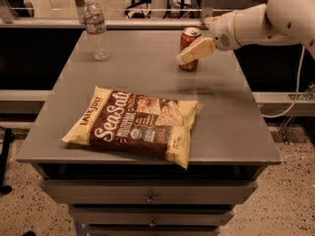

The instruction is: Knock coke can over

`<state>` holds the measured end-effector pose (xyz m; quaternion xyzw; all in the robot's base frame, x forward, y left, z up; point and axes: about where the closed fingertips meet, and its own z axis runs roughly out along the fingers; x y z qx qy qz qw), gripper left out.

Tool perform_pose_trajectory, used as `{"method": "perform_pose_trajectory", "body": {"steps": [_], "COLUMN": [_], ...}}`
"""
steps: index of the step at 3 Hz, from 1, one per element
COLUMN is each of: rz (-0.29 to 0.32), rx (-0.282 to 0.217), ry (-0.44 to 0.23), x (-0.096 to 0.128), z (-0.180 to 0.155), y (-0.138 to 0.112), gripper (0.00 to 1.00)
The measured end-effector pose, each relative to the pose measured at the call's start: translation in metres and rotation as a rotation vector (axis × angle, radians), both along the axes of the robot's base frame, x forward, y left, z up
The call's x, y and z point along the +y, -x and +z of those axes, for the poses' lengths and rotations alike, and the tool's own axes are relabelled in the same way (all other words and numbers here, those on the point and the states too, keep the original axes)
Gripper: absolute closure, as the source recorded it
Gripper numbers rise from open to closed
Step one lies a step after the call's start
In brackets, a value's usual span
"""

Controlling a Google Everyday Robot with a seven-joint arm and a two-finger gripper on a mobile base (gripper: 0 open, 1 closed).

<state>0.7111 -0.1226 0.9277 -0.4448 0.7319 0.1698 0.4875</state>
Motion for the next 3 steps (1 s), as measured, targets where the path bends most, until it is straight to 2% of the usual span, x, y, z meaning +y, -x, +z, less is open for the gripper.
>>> {"method": "perform_pose_trajectory", "body": {"steps": [1,3], "rz": [0.011,0.121], "rx": [0.017,0.055], "ry": [-0.017,-0.094], "x": [0.008,0.062], "z": [-0.013,-0.015], "y": [-0.005,0.018], "gripper": [0.00,0.00]}}
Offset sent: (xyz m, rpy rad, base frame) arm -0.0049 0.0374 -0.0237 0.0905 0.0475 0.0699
